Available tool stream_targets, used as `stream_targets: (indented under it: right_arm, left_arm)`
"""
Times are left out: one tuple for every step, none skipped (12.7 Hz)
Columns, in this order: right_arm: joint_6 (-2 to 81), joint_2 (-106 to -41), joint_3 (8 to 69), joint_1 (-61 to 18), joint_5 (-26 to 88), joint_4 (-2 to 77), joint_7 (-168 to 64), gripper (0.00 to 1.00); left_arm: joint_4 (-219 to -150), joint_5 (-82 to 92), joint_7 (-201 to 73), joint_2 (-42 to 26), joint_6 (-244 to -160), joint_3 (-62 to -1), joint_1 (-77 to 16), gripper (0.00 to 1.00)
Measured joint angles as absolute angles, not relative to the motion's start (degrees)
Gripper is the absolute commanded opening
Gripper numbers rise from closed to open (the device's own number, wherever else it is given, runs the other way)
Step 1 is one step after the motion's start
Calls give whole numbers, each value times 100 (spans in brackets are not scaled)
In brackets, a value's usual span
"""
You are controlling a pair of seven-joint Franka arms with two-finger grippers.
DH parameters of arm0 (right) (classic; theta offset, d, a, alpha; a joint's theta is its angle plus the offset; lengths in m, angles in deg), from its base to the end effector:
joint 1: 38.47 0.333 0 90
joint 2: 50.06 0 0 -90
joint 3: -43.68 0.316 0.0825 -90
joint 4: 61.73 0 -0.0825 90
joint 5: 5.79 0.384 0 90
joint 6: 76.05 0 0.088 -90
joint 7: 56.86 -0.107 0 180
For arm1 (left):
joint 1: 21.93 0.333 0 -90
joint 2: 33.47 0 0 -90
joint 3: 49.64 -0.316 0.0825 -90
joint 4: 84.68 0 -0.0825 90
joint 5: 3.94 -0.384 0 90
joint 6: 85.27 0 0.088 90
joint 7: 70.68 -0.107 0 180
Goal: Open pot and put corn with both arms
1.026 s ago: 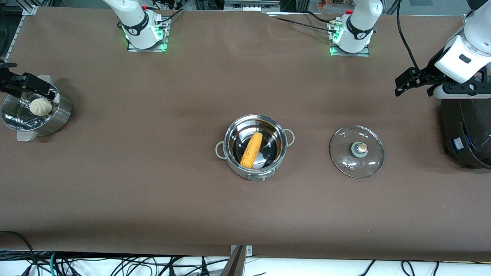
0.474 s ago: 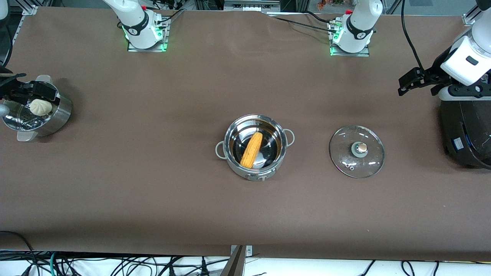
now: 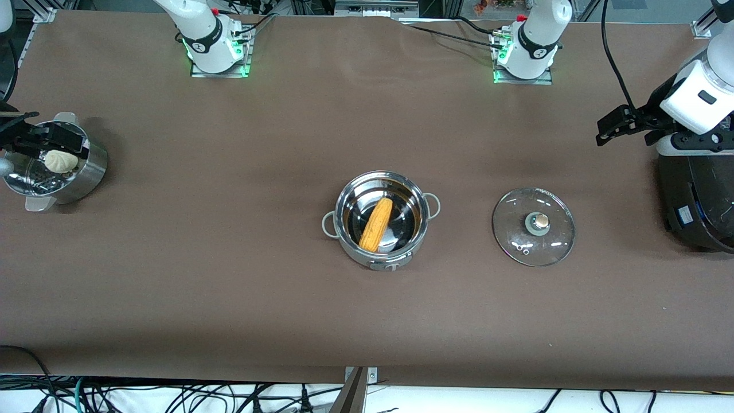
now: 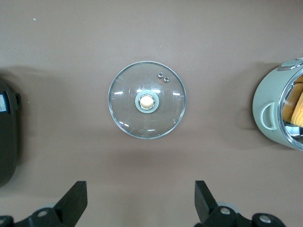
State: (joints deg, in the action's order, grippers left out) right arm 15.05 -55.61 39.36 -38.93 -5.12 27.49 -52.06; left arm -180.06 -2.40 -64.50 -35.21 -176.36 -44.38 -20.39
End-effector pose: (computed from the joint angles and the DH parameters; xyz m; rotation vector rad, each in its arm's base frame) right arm 0.5813 -0.0454 0.5776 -3.1303 0.0002 0.0989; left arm 0.5431 -0.0389 0.5985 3.1199 0.0689 -0.0726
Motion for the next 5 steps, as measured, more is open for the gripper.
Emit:
stream_targets:
  right_arm:
    - [1511, -5568, 3936, -3894, -518, 2749, -5204, 100]
    - [1516, -5570, 3936, -3894, -522, 2749, -5203, 100]
    - [1517, -5570, 3936, -3896, -525, 2749, -5203, 100]
    - [1517, -5570, 3936, -3896, -526, 2749, -5202, 100]
    - [1519, -5570, 3936, -3897, -528, 2749, -5202, 100]
  left_arm:
    - [-18002, -240, -6450, -3521, -17625, -4439, -2039, 100]
    - [-17999, -240, -6450, -3521, -17602, -4437, -2039, 100]
    - [-17998, -240, -6450, -3521, -17579, -4435, -2040, 100]
    - [-17997, -240, -6450, -3521, -17564, -4435, -2040, 100]
    - [-17996, -240, -6450, -3521, -17559, -4435, -2040, 100]
